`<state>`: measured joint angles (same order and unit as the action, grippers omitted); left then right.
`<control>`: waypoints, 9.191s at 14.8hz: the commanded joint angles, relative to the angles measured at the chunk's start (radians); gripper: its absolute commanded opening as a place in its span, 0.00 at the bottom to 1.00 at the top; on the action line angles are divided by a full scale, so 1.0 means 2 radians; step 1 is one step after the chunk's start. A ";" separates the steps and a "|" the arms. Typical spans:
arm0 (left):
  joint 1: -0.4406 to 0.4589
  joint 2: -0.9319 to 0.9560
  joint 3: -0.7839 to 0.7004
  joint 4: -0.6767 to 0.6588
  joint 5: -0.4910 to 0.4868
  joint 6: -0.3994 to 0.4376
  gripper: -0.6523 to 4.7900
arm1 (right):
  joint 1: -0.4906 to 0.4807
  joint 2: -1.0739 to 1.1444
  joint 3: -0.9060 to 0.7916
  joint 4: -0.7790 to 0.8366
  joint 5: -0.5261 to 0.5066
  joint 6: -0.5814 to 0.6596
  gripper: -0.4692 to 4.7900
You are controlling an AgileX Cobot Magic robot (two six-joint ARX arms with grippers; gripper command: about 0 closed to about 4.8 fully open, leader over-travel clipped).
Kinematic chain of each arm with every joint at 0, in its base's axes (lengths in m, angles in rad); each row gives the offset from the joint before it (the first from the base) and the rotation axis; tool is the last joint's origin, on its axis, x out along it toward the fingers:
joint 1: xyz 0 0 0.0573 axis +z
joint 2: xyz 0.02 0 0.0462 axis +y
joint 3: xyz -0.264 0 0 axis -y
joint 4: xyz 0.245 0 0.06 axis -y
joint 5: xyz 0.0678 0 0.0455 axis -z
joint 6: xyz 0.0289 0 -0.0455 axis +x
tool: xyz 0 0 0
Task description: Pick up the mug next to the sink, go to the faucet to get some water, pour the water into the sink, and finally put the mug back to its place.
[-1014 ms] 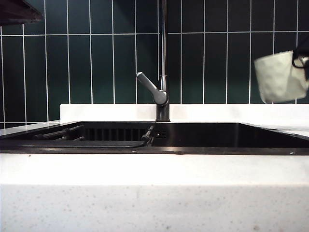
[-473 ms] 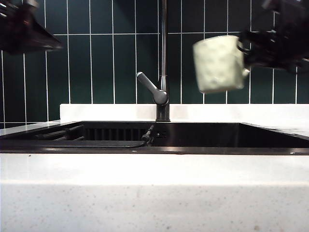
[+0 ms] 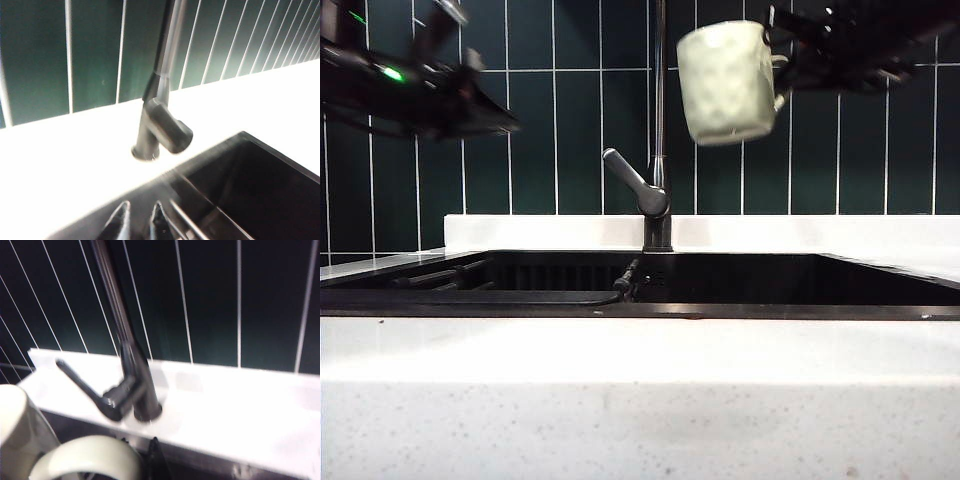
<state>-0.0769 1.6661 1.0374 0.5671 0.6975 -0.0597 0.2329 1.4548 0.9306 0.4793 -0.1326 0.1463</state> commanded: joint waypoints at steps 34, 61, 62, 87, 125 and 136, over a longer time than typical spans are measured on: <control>-0.066 0.261 0.344 -0.134 0.185 0.079 0.46 | 0.041 0.072 0.148 -0.007 -0.049 0.032 0.09; -0.065 0.129 0.347 -0.199 0.007 -0.009 0.33 | 0.017 0.036 0.148 -0.095 -0.003 -0.193 0.09; -0.065 0.110 0.347 -0.219 0.007 -0.009 0.33 | 0.017 0.031 0.148 -0.111 0.008 -0.241 0.09; -0.066 -0.506 -0.182 -0.451 -0.163 0.024 0.11 | 0.034 0.040 0.147 -0.172 0.078 -0.890 0.09; -0.066 -0.692 -0.349 -0.433 -0.218 -0.047 0.11 | -0.222 0.003 -0.109 0.019 0.056 -0.024 0.09; -0.066 -0.693 -0.349 -0.445 -0.216 -0.047 0.11 | -0.222 -0.017 -0.109 -0.082 0.052 -0.024 0.34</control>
<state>-0.2073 0.2810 0.3355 -0.3313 0.2615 -0.1543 -0.2119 1.4353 0.7067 0.3294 -0.0269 0.0937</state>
